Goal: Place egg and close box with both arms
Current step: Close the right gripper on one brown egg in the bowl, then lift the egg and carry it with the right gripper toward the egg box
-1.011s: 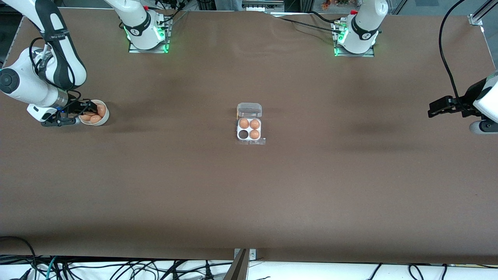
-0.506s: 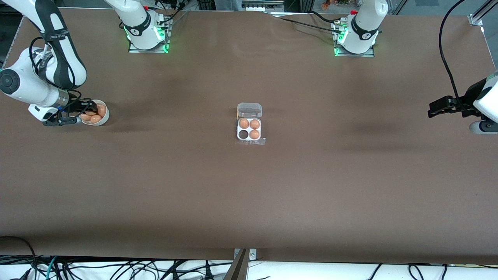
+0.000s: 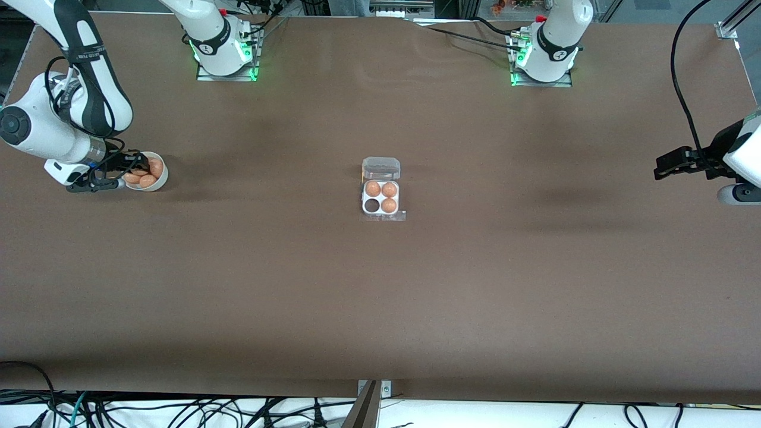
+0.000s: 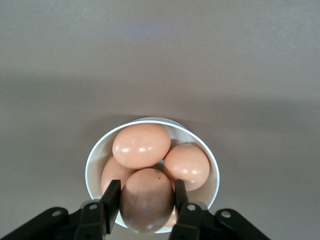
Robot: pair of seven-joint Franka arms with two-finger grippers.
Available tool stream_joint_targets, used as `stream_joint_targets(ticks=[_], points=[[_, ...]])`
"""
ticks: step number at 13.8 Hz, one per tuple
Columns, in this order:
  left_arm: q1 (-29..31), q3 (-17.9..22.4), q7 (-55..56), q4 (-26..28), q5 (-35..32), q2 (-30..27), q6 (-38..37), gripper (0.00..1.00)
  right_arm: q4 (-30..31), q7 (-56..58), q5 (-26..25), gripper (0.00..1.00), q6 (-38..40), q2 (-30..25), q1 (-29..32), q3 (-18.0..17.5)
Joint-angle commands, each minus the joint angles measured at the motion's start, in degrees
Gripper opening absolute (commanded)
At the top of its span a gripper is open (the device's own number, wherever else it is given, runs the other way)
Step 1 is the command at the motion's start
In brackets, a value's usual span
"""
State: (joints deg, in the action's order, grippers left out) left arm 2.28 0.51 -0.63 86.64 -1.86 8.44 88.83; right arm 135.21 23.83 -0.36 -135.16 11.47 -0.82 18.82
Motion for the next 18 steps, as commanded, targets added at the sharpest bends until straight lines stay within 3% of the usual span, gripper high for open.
stream_joint_targets(ticks=[1, 4, 9, 14, 18], points=[[0.27, -0.16, -1.22, -1.47, -0.86, 0.43, -0.5, 1.0, -0.64, -0.01, 0.01, 0.38, 2.0, -1.28, -0.32, -0.36], [0.27, -0.16, -1.3, -1.47, -0.78, 0.43, -0.5, 1.0, -2.31, 0.43, 0.01, 0.36, 3.05, -1.28, -0.41, -0.45], [0.27, -0.16, -1.22, -1.47, -0.86, 0.43, -0.5, 1.0, -13.28, -3.24, 0.36, 0.36, 18.67, -0.49, -4.44, -0.45], [0.27, -0.16, -1.22, -1.47, -0.86, 0.43, -0.5, 1.0, -20.5, -19.21, 0.36, 0.36, 27.13, -0.22, -15.94, -0.45], [0.27, -0.16, -1.22, -1.47, -0.86, 0.43, -0.5, 1.0, -25.07, -33.89, 2.37, 0.36, 28.11, 3.19, -28.24, -0.45]])
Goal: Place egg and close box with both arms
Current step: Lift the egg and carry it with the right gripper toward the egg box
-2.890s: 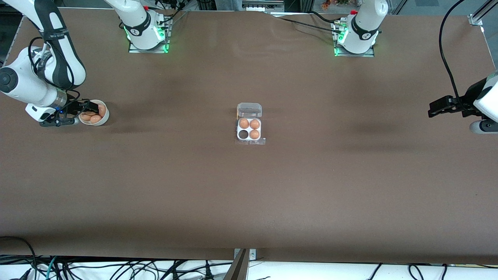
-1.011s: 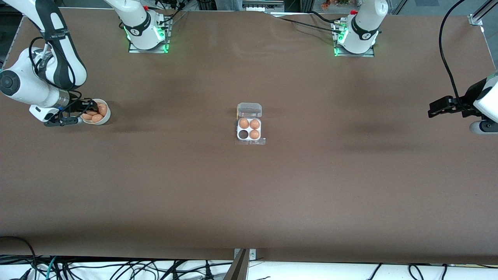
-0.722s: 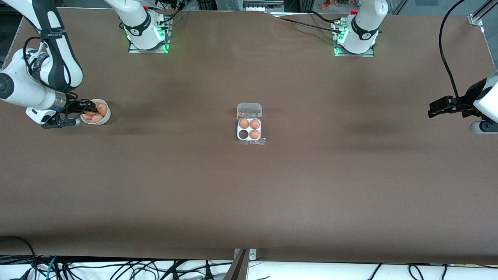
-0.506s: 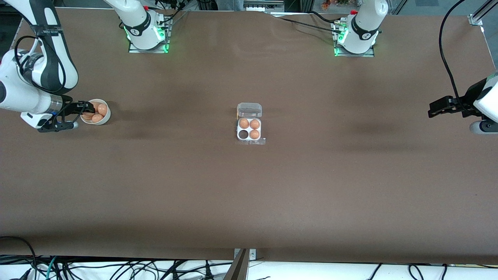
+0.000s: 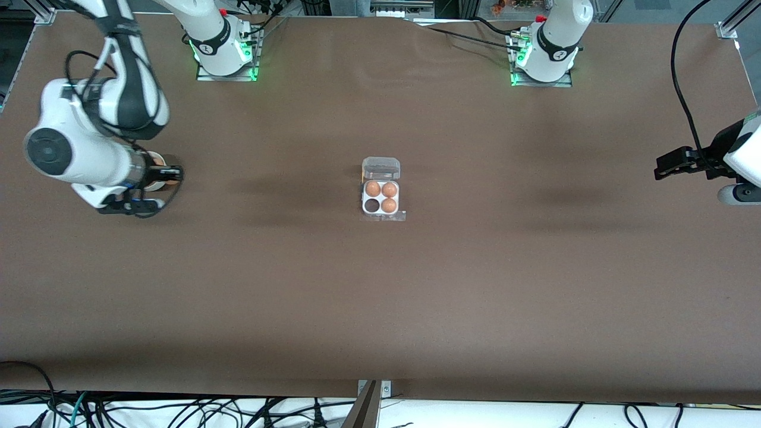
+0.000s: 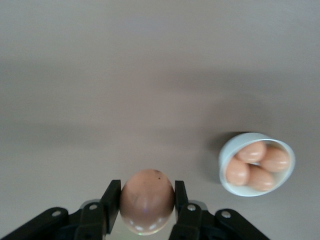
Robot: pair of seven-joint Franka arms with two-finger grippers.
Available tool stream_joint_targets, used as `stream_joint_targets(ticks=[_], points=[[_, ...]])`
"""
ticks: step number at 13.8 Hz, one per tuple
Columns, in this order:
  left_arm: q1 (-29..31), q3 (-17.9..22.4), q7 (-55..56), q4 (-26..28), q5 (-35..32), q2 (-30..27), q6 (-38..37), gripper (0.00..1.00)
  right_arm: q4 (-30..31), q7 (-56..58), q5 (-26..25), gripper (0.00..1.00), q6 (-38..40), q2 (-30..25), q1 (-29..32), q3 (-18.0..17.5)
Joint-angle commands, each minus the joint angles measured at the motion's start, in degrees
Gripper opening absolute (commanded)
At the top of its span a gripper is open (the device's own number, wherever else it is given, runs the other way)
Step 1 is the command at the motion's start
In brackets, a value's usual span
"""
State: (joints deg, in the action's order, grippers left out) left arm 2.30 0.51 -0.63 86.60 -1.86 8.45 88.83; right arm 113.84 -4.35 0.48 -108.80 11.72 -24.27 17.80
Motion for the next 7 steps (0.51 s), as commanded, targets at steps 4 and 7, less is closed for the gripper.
stream_joint_targets(ticks=[4, 7], points=[[0.16, -0.25, -1.22, -1.44, -0.86, 0.52, -0.5, 1.0, -10.72, -21.19, 8.21, 0.36, 2.02, 9.53, -15.26, 0.57], [0.16, -0.25, -1.22, -1.44, -0.86, 0.43, -0.5, 1.0, -19.06, -31.21, 14.27, 0.36, 2.02, 16.81, -20.98, 0.57]])
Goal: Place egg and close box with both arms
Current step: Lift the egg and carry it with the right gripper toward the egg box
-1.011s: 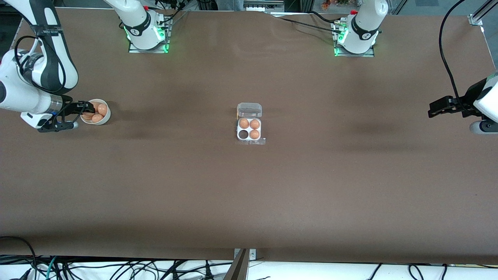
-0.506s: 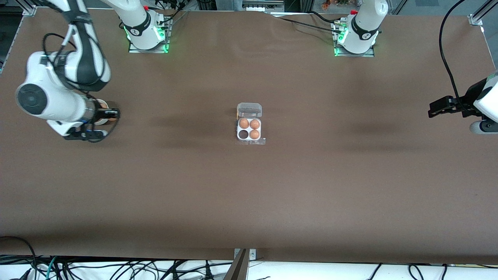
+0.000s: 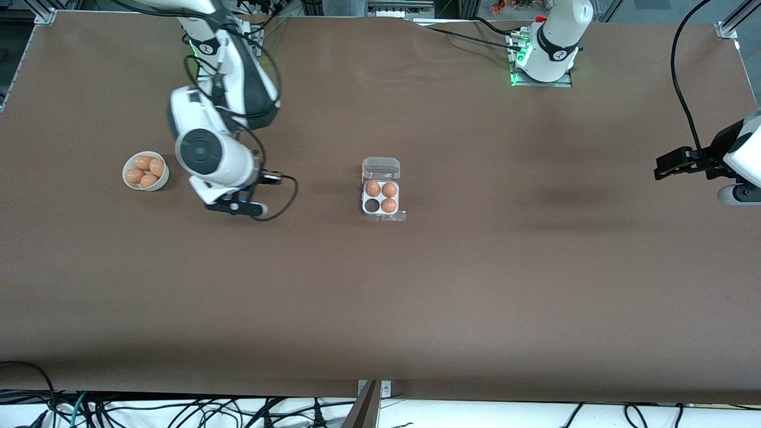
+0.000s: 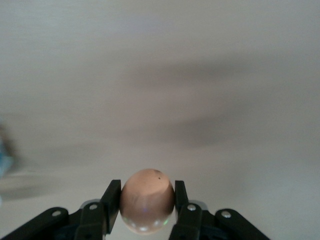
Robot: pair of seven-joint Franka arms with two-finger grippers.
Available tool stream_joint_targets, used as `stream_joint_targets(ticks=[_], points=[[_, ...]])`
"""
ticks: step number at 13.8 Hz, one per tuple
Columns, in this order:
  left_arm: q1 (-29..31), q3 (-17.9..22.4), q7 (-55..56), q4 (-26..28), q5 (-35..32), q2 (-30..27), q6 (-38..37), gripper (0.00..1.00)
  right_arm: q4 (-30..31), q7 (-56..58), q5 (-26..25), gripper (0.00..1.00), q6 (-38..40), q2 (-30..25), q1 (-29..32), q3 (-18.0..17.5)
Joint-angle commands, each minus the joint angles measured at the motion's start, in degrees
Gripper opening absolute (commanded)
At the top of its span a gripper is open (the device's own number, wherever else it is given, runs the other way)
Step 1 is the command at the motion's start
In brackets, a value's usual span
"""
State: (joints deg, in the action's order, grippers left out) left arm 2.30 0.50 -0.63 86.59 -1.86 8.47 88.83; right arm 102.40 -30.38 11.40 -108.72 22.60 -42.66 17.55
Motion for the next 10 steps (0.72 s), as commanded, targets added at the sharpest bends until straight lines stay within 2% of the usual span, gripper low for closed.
stream_joint_targets(ticks=[1, 5, 10], points=[[0.16, -0.23, -1.22, -1.42, -0.78, 0.4, -0.5, 1.0, -10.09, -8.17, 5.02, 0.36, 1.67, 8.31, -3.82, 0.82], [0.16, -0.23, -1.22, -1.42, -0.86, 0.49, -0.5, 1.0, -20.03, -16.45, 10.92, 0.36, 0.97, 16.84, -7.78, 0.82], [0.25, -0.23, -1.22, -1.42, -0.86, 0.49, -0.5, 1.0, -23.65, -21.65, 13.64, 0.36, -4.64, 20.55, -10.16, 0.74]])
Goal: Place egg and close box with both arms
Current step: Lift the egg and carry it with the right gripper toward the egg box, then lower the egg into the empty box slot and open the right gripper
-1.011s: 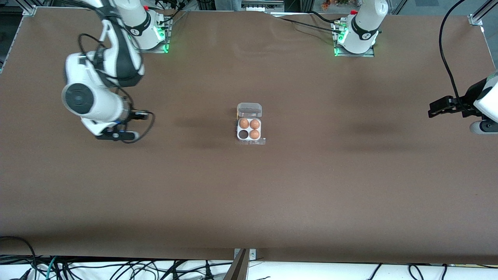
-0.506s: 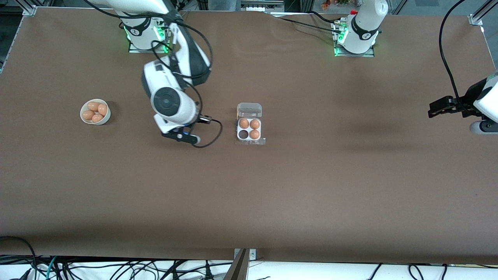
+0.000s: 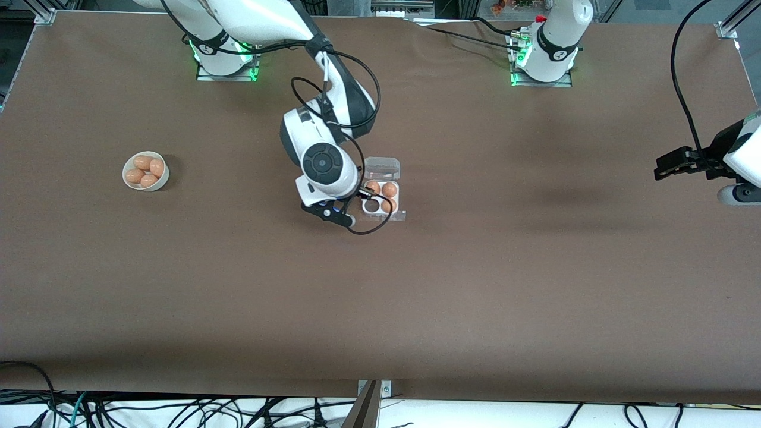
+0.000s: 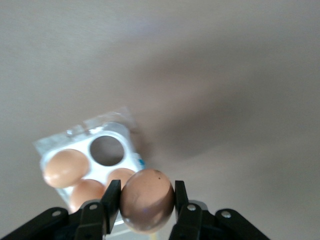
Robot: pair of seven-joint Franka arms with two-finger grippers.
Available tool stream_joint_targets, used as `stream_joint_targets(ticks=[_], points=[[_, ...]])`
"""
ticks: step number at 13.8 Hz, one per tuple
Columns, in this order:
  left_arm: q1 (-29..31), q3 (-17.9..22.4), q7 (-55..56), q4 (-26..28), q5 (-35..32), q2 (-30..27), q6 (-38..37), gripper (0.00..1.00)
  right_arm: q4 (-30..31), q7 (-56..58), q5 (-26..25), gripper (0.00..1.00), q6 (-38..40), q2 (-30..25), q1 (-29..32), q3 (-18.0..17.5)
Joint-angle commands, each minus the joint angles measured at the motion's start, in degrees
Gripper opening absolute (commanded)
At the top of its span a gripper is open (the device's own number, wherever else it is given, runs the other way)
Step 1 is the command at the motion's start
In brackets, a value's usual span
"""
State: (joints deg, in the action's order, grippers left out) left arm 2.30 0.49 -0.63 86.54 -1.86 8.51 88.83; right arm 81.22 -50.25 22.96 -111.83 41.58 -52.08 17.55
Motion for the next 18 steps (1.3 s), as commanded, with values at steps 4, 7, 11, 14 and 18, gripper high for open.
stream_joint_targets(ticks=[4, 7, 11, 14, 18], points=[[0.25, -0.14, -1.22, -1.29, -0.78, 0.46, -0.5, 1.0, -2.56, -2.31, 3.06, 0.36, -6.03, 3.15, -0.92, -1.38], [0.25, -0.14, -1.22, -1.29, -0.77, 0.46, -0.5, 1.0, -2.65, -2.22, 3.06, 0.36, -7.96, 4.21, -0.83, -2.34], [0.25, -0.14, -1.22, -1.29, -0.77, 0.46, -0.5, 1.0, -2.74, -1.6, 2.97, 0.36, -8.32, 4.74, -0.66, -2.34], [0.16, -0.14, -1.22, -1.29, -0.86, 0.46, -0.5, 1.0, -2.74, -1.6, 2.97, 0.36, -10.33, 5.88, -0.57, -2.34], [0.16, -0.14, -1.22, -1.29, -0.77, 0.46, -0.5, 1.0, -2.82, -1.6, 2.97, 0.57, -10.78, 6.32, -0.4, -2.34]])
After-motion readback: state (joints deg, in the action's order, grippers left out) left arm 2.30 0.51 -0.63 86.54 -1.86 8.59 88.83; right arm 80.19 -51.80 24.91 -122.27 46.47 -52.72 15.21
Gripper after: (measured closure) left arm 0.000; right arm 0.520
